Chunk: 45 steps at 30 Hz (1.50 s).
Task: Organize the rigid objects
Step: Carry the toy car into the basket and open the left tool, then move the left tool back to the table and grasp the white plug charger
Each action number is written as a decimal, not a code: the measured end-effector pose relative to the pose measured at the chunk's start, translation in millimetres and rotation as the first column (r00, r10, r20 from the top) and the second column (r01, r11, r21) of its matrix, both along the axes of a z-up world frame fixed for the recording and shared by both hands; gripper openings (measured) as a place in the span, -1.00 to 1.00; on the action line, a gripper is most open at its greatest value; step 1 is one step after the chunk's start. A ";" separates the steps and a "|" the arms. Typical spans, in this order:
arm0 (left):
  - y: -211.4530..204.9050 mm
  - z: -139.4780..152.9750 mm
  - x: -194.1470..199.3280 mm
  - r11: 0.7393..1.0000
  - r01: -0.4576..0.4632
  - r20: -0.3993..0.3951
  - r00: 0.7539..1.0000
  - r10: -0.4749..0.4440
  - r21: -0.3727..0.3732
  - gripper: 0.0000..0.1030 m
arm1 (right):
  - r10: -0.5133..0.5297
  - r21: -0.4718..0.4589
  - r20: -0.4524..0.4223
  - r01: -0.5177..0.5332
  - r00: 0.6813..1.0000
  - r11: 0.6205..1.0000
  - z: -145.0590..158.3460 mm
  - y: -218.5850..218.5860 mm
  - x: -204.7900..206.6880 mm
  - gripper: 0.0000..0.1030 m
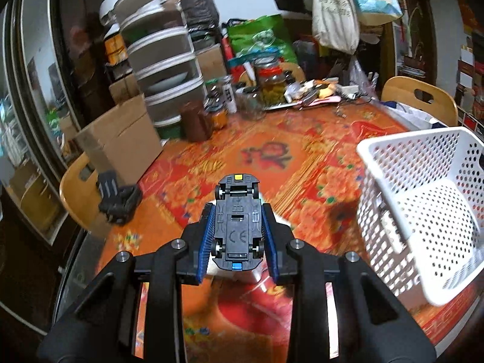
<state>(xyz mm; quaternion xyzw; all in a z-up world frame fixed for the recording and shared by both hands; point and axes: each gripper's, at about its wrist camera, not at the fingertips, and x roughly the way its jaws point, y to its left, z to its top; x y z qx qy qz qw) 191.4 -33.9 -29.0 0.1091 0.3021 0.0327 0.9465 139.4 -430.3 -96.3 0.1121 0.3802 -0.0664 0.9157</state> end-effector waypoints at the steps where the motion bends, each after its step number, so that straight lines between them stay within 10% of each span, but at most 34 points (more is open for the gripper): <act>1: -5.9 3.1 1.4 1.000 0.009 0.005 1.000 -0.009 0.005 -0.47 | 0.000 0.000 0.000 0.000 1.000 1.000 -0.1 -0.2 0.1 -0.83; 10: -95.6 30.0 20.9 0.982 0.139 0.024 0.989 -0.143 0.125 -0.47 | -0.004 0.006 0.000 0.004 1.000 1.000 0.0 -1.0 0.5 -0.83; 16: -169.6 12.6 42.4 0.934 0.250 -0.097 0.968 -0.233 0.254 -0.46 | -0.001 0.011 -0.002 0.001 1.000 1.000 -1.0 -1.8 0.5 -0.83; 30: -259.1 -71.3 67.9 0.760 0.525 -0.503 0.809 -0.304 0.384 -0.46 | 0.004 0.029 -0.006 -0.004 1.000 1.000 -1.1 -4.3 1.3 -0.83; 34: -256.8 -80.8 76.8 0.765 0.532 -0.548 0.786 -0.287 0.362 -0.33 | 0.006 0.028 -0.010 -0.005 1.000 1.000 -1.6 -4.5 1.2 -0.83; 37: -251.5 -83.7 77.6 0.752 0.529 -0.532 0.798 -0.283 0.393 0.53 | 0.006 0.025 -0.013 -0.005 1.000 1.000 -1.4 -4.7 1.6 -0.83; 39: -247.9 -75.1 72.5 0.754 0.519 -0.475 0.823 -0.312 0.403 0.73 | 0.005 0.023 -0.016 -0.005 1.000 1.000 -1.2 -4.4 1.7 -0.83; 45: -176.2 4.3 52.2 0.892 0.413 -0.246 0.898 -0.366 0.181 0.74 | 0.000 0.027 -0.023 0.001 1.000 1.000 -1.3 -4.7 1.5 -0.84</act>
